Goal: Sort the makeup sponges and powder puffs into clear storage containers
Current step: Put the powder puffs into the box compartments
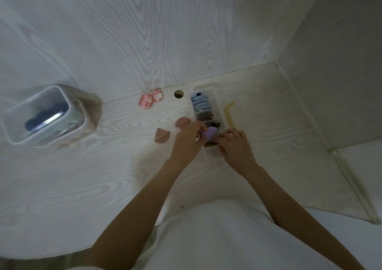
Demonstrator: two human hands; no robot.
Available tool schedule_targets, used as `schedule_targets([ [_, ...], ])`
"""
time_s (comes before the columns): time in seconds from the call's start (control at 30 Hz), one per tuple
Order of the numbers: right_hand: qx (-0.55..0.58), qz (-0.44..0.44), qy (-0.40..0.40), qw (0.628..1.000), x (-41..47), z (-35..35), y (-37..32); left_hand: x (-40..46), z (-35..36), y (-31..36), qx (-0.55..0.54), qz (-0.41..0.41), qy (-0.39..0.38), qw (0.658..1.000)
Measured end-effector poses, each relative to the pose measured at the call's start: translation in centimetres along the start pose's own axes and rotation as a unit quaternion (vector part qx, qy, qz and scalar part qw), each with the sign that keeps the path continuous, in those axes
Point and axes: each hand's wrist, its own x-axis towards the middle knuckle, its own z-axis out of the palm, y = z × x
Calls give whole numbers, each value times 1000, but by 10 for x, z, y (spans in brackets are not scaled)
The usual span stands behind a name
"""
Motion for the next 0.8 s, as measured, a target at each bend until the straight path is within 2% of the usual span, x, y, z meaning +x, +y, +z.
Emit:
schedule_targets([
  [0.17,-2,33,-44,998,-1,-6,-1,2,7,1,64,75,-26,995],
  [0.43,3,27,-21,999,-5,-8,0,1,23,-9,146,141,-36,979],
  [0.63,11,26,-21,999,-4,-7,4,-6,17,-10,193,114,15,974],
  [0.8,24,30,-21,999,-3,-8,4,-7,17,-12,210,86,-28,973],
])
